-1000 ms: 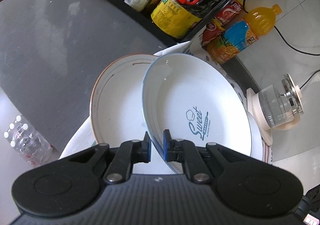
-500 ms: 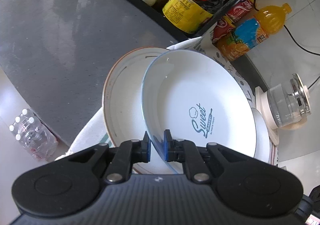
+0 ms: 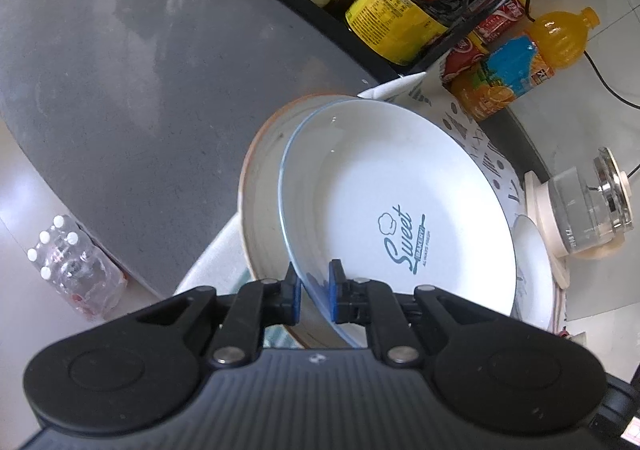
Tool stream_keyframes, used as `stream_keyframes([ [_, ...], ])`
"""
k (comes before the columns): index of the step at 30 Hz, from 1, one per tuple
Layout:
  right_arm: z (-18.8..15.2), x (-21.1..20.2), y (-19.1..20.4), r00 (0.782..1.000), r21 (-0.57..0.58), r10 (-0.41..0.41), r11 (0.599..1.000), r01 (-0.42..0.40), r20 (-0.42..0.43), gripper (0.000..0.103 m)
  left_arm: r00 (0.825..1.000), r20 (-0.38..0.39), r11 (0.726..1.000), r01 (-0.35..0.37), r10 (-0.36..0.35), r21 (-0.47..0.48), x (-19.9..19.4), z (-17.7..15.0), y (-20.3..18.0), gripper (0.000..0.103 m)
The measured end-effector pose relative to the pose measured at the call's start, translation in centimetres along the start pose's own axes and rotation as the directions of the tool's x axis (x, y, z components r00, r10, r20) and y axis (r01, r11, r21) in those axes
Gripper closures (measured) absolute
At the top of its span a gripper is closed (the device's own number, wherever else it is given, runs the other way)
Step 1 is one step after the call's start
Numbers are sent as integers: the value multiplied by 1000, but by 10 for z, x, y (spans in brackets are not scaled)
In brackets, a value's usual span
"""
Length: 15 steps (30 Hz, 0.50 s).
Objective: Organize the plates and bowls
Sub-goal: 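Lower the 'Sweet' plate onto the flower-pattern plate and open the right gripper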
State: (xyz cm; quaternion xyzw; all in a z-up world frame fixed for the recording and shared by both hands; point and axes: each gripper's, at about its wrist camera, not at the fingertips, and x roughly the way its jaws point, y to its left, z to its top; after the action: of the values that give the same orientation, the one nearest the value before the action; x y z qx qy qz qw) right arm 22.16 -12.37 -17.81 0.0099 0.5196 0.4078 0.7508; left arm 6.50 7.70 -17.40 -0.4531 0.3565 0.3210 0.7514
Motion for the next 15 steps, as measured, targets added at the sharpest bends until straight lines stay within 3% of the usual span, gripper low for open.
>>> stream_keyframes([
  [5, 0, 0, -4, 1000, 37, 12, 999, -12, -11, 81, 1000, 17, 1000, -12, 12, -3, -7, 11, 11, 96],
  [10, 5, -10, -12, 999, 83, 23, 996, -26, 39, 79, 999, 11, 999, -34, 33, 23, -8, 18, 7, 95],
  [15, 12, -22, -21, 996, 129, 24, 991, -35, 89, 71, 998, -17, 997, -57, 58, 50, -7, 24, -2, 89],
])
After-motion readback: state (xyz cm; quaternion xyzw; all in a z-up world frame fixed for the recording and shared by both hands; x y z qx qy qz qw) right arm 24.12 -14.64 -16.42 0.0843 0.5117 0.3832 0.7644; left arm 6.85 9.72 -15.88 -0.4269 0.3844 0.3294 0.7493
